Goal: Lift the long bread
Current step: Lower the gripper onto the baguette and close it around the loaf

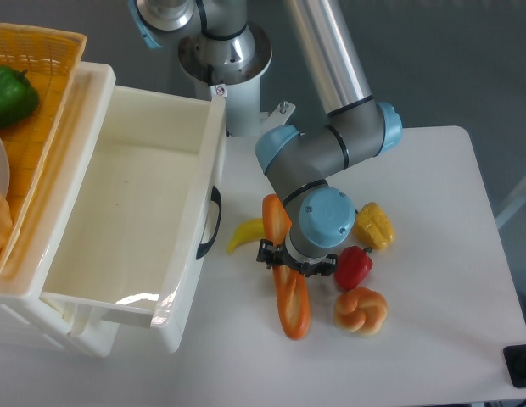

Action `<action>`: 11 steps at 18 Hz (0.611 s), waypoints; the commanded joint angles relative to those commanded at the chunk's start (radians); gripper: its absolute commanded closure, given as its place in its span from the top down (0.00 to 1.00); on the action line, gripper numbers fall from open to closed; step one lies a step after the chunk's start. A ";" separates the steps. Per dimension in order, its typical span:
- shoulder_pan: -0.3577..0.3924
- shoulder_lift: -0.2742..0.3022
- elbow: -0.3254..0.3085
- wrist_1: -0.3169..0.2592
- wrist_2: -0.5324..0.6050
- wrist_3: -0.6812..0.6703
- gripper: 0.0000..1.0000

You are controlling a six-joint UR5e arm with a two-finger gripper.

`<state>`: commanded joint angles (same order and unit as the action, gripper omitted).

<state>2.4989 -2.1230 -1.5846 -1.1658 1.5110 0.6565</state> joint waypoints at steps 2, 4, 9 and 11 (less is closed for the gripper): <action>0.002 0.005 0.017 0.000 0.003 0.008 0.12; 0.002 0.009 0.032 0.000 0.002 0.011 0.08; 0.002 0.018 0.084 -0.008 0.002 0.015 0.07; 0.002 0.026 0.095 -0.009 0.002 0.015 0.07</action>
<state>2.5004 -2.0970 -1.4896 -1.1750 1.5125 0.6719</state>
